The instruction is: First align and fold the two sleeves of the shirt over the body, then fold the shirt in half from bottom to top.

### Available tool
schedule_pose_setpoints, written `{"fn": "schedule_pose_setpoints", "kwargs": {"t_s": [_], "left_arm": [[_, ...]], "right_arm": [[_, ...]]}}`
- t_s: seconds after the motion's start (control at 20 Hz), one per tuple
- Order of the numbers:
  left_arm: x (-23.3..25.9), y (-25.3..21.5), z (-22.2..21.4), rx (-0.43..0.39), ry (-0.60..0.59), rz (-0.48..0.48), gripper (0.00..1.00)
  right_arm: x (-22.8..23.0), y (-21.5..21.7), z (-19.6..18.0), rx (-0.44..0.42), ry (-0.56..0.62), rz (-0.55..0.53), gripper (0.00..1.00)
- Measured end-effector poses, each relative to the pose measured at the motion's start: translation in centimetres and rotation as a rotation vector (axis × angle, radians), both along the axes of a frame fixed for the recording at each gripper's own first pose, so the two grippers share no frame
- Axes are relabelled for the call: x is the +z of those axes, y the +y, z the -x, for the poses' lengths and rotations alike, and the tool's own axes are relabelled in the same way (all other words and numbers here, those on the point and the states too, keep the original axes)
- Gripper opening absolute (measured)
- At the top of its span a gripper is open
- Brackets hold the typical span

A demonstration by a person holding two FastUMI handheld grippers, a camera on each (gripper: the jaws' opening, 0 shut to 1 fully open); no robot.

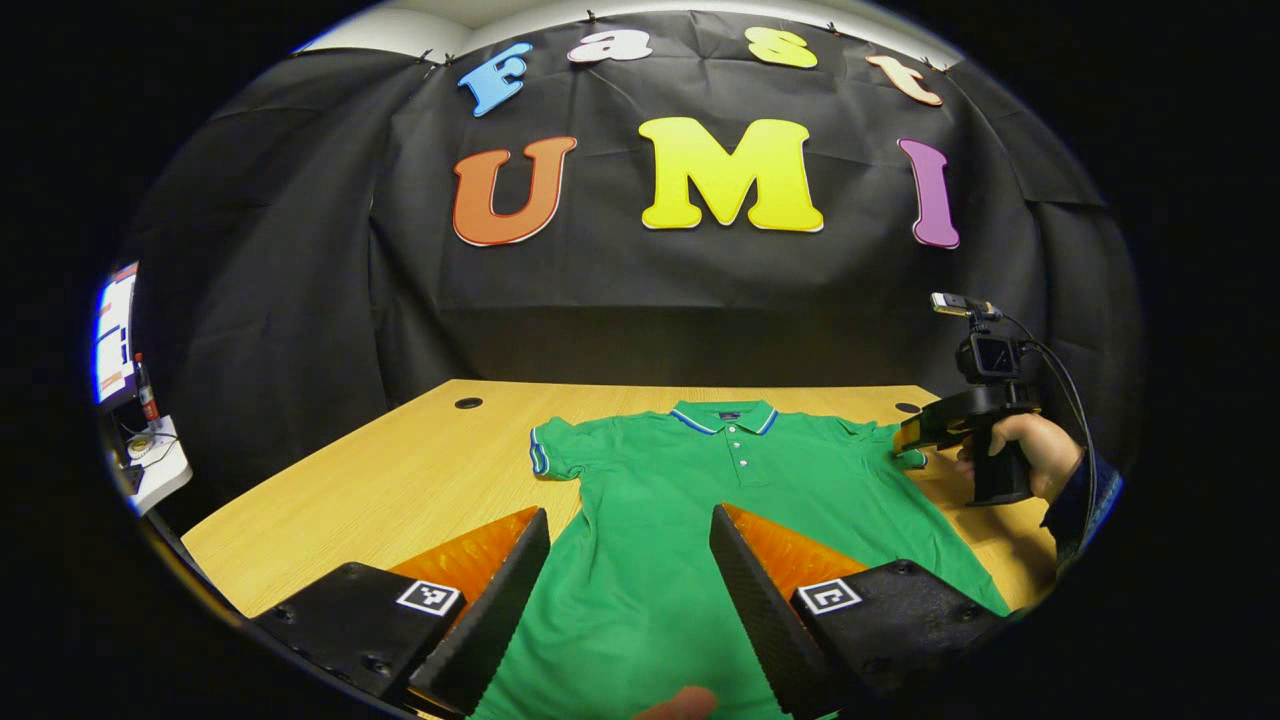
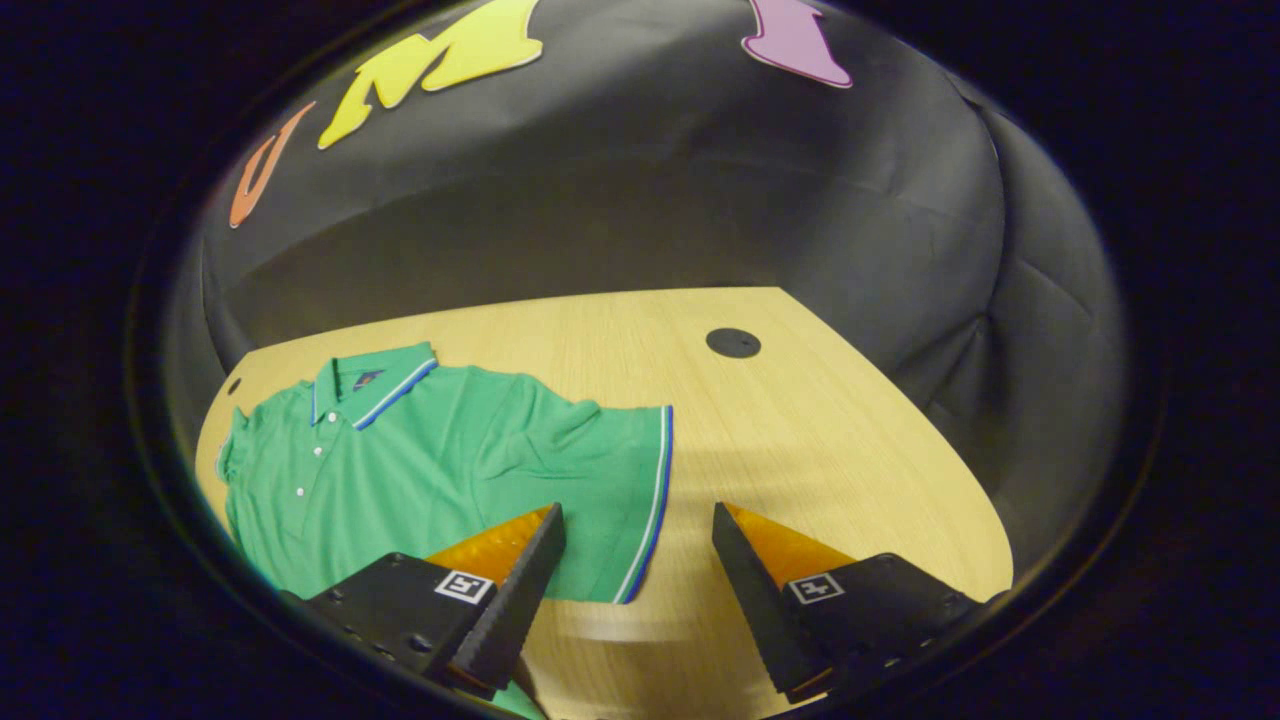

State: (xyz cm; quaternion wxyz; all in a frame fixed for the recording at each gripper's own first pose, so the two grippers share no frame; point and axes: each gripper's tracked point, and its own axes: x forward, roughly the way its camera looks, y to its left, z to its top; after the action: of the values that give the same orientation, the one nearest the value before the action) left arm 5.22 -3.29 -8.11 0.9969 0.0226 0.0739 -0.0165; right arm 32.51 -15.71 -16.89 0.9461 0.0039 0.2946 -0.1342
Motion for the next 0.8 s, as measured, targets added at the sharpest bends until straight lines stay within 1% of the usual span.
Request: {"fn": "schedule_pose_setpoints", "kwargs": {"t_s": [0.05, 0.1, 0.15, 0.2, 0.25, 0.3, 0.4, 0.45, 0.5, 0.6, 0.8], "left_arm": [[-0.1, 0.0, -0.1, -0.001, 0.003, -0.001, 1.0], [-0.3, -0.1, -0.2, -0.001, 0.005, -0.003, 1.0], [-0.4, -0.1, -0.5, 0.001, 0.01, -0.005, 1.0], [-0.7, -0.1, -0.6, 0.001, 0.016, -0.005, 1.0], [-0.8, -0.2, -0.6, 0.0, 0.023, -0.003, 1.0], [-1.1, -0.2, -0.6, 0.0, 0.032, 0.001, 1.0], [-1.2, -0.1, -0.5, 0.002, 0.038, 0.002, 1.0], [-1.1, -0.1, -0.5, 0.004, 0.035, 0.0, 1.0], [-1.0, 0.0, -0.5, 0.006, 0.03, -0.003, 1.0], [-0.7, 0.0, -0.5, 0.006, 0.023, -0.006, 1.0], [-0.7, 0.1, -0.5, 0.007, 0.02, -0.007, 1.0]], "right_arm": [[-0.3, 0.5, 0.0, 0.008, 0.005, -0.03, 0.89], [-0.1, 0.3, -0.3, 0.011, -0.003, -0.02, 0.85], [-0.4, 0.6, -0.2, 0.02, 0.001, -0.026, 0.74], [-0.4, 1.0, -0.2, 0.024, 0.001, -0.033, 0.74], [-0.4, 1.1, -0.5, 0.032, -0.001, -0.03, 0.62], [-0.4, 1.3, -0.5, 0.043, 0.001, -0.041, 0.57], [-0.1, 1.6, -0.6, 0.057, -0.007, -0.067, 0.34], [-0.4, 1.9, -0.7, 0.066, -0.006, -0.076, 0.18], [-0.3, 2.1, -1.1, 0.072, -0.012, -0.071, 0.12], [-0.1, 2.1, -1.0, 0.084, -0.007, -0.045, 0.03], [0.8, 2.1, -1.3, 0.121, -0.011, 0.104, 0.03]]}}
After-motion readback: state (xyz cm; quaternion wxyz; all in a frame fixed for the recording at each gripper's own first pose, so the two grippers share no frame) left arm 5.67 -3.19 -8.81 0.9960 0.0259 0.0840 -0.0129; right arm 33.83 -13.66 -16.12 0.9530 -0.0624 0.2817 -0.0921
